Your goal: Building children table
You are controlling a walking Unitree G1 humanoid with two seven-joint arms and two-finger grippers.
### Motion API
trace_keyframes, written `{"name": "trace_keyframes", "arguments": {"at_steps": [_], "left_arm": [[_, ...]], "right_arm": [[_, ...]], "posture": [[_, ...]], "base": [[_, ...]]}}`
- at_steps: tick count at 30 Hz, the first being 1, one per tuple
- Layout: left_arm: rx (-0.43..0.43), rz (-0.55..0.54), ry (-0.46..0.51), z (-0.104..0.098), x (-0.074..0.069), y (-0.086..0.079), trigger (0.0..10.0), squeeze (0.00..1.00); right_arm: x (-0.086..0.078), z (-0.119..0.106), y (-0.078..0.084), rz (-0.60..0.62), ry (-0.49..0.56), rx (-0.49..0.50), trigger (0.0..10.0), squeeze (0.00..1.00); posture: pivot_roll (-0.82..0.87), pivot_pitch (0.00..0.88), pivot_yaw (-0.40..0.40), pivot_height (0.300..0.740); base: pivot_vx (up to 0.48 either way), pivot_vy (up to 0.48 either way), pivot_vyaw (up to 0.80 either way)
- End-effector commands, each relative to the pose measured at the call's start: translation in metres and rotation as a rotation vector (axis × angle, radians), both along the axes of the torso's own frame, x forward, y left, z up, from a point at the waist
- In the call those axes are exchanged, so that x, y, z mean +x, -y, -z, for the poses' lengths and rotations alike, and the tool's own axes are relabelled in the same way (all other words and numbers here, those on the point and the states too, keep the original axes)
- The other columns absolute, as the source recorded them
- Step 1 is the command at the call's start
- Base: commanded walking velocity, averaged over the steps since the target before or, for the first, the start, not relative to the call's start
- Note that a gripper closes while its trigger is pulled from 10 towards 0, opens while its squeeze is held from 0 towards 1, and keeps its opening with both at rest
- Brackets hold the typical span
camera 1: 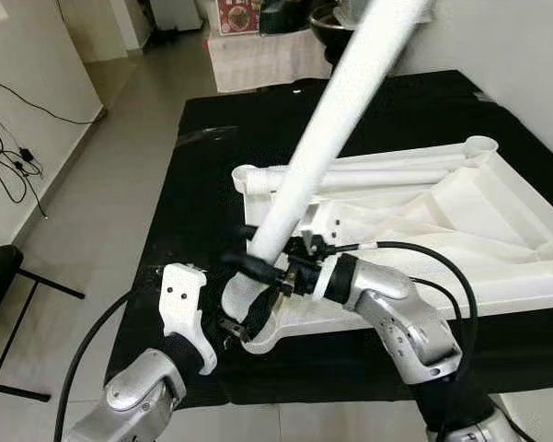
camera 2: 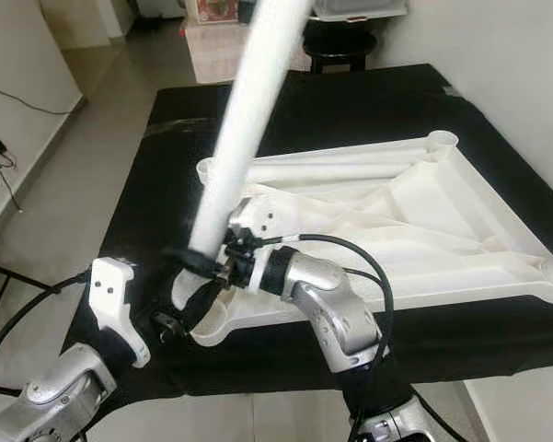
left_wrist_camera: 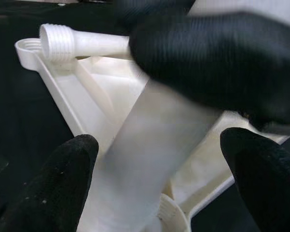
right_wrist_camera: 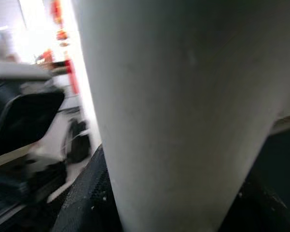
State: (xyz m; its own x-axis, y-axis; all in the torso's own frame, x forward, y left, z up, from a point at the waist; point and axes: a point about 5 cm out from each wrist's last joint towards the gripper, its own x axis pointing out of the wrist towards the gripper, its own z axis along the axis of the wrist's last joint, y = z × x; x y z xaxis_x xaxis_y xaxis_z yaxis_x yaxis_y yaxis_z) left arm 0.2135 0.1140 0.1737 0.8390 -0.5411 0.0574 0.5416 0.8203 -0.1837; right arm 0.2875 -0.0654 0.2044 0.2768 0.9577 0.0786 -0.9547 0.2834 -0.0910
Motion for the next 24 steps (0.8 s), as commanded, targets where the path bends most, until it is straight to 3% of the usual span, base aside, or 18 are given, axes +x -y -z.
{"name": "trace_keyframes", "arguments": {"at_steps": [1, 4, 7, 13, 24], "left_arm": [[0.021, 0.027, -0.027, 0.003, -0.006, -0.001, 10.0, 0.00], [0.033, 0.026, -0.033, 0.003, -0.011, -0.002, 10.0, 0.00], [0.044, -0.012, -0.041, 0.004, -0.012, -0.004, 10.0, 0.00], [0.054, -0.014, -0.066, 0.008, -0.017, -0.005, 10.0, 0.00], [0.054, 0.057, -0.091, 0.007, -0.035, -0.003, 10.0, 0.00]], "right_arm": [[-0.007, -0.007, -0.006, -0.096, 0.039, -0.040, 10.0, 0.00], [-0.009, -0.017, -0.009, -0.174, 0.083, -0.082, 10.0, 0.00], [-0.005, -0.031, -0.014, -0.201, 0.114, -0.063, 10.0, 0.00], [-0.006, -0.030, -0.014, -0.245, 0.157, -0.151, 10.0, 0.00], [0.004, -0.026, -0.002, -0.271, 0.122, -0.234, 10.0, 0.00]], "posture": [[-0.02, 0.130, 0.062, 0.740], [-0.01, 0.138, 0.059, 0.740], [0.00, 0.138, 0.058, 0.740], [0.01, 0.145, 0.056, 0.740], [0.02, 0.179, 0.050, 0.740]], "base": [[0.000, 0.000, 0.00], [0.000, 0.000, 0.00], [0.000, 0.000, 0.00], [0.000, 0.000, 0.00], [0.000, 0.000, 0.00]]}}
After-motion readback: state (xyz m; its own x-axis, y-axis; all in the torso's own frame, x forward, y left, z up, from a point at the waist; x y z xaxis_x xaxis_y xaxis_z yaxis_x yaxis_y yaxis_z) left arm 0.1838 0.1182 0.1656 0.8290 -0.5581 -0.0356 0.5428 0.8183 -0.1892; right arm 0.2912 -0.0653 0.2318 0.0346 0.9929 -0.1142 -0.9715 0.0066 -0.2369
